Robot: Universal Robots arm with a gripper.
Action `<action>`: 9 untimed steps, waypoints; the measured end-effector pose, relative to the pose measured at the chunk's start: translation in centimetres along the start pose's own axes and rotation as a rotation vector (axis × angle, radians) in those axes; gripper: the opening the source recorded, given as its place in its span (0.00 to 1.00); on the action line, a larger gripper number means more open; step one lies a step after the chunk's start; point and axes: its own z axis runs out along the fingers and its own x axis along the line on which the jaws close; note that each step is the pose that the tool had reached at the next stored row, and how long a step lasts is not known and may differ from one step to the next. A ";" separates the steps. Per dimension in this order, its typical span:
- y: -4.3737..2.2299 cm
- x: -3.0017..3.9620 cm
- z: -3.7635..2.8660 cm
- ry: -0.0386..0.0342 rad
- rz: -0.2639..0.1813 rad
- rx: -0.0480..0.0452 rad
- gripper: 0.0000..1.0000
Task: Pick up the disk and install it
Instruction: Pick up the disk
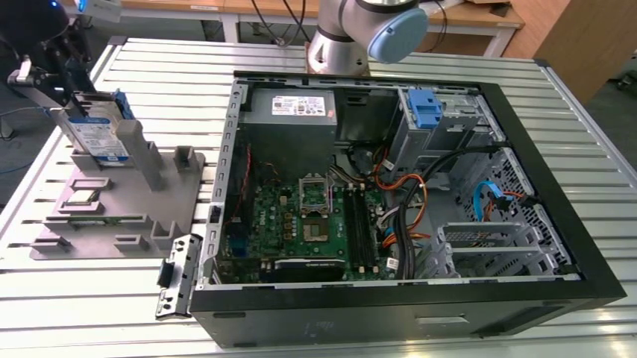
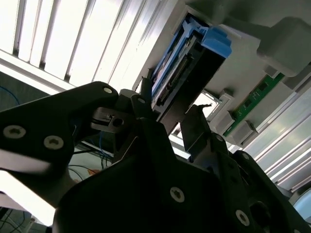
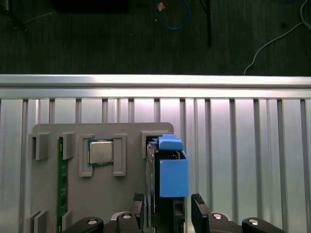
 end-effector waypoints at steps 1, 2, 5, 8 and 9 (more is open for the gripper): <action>-0.01 -0.01 0.01 0.0001 0.000 -0.0006 0.51; -0.01 -0.01 0.01 0.0000 0.000 -0.0007 0.51; -0.02 -0.01 0.01 0.0002 -0.002 -0.0011 0.51; -0.03 0.00 0.07 0.0023 -0.051 -0.0043 0.51; -0.03 0.00 0.10 0.0031 -0.068 -0.0053 0.51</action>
